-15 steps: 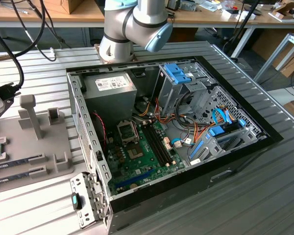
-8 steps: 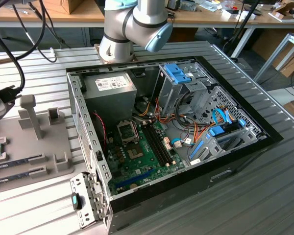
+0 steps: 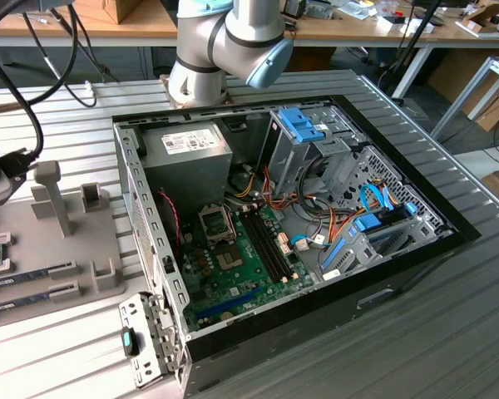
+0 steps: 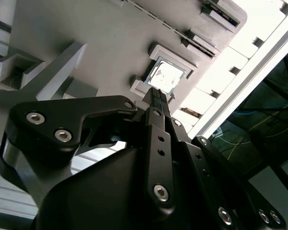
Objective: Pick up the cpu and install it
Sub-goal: 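Reach for the cpu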
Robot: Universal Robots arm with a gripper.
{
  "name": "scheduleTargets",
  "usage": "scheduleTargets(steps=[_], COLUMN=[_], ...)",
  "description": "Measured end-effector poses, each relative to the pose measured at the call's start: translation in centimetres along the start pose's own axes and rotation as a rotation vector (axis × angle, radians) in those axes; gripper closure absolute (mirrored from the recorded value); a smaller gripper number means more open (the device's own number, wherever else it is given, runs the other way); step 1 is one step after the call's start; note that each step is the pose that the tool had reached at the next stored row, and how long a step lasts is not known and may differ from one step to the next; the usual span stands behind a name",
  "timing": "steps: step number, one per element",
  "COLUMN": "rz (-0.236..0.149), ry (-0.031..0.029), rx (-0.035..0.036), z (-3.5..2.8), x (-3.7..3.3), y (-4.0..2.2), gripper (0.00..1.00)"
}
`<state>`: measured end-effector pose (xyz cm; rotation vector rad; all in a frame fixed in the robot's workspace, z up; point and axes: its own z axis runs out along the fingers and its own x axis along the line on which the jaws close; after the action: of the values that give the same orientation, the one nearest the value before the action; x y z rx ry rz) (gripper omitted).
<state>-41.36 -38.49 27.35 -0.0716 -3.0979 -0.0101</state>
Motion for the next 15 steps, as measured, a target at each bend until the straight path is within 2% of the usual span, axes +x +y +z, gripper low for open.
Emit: scheduleTargets(steps=[15], rz=[0.000], ry=[-0.0001], rx=[0.0000], z=[0.61], x=[-0.03], y=[0.00], gripper=[0.89])
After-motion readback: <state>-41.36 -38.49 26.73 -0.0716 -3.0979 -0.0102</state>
